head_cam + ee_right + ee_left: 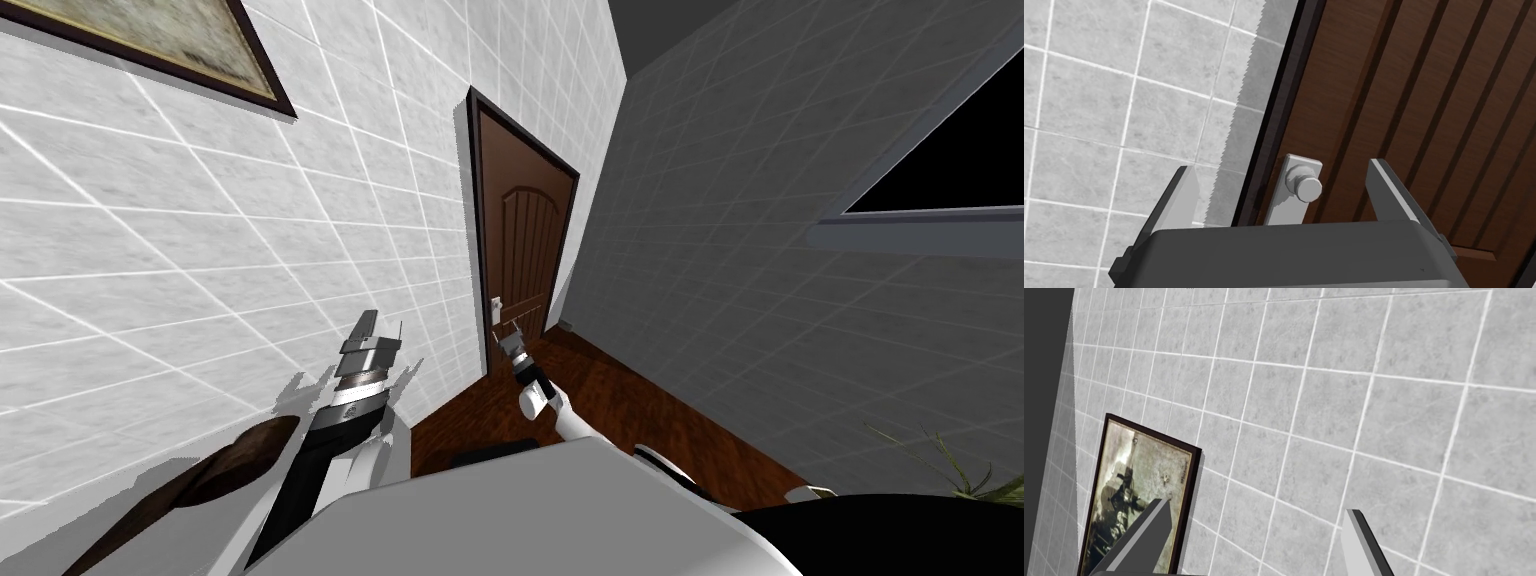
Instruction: Pull the door open
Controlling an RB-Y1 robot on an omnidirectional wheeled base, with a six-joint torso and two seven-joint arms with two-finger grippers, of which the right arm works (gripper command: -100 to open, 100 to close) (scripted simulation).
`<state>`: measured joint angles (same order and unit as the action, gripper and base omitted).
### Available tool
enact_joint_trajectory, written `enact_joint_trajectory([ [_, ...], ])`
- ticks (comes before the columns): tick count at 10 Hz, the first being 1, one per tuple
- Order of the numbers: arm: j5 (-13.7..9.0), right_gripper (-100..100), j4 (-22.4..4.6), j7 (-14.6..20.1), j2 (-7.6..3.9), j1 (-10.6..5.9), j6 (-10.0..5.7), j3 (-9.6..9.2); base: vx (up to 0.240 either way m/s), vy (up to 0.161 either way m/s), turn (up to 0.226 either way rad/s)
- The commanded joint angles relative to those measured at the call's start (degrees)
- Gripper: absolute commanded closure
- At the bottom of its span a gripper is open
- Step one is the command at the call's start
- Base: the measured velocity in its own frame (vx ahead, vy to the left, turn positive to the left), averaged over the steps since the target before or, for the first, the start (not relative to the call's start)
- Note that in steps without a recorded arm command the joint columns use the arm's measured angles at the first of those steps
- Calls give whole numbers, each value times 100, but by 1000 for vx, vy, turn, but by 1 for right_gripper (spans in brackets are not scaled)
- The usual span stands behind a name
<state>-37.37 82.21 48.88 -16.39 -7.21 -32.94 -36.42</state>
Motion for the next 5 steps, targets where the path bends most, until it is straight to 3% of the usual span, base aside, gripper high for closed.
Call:
enact_joint_trajectory([
  [1,-159,-100,-238,286,-69,-177,13,-159,78,-26,20],
  [5,-563,-100,-812,937,-268,-616,44,-550,87,-21,21],
])
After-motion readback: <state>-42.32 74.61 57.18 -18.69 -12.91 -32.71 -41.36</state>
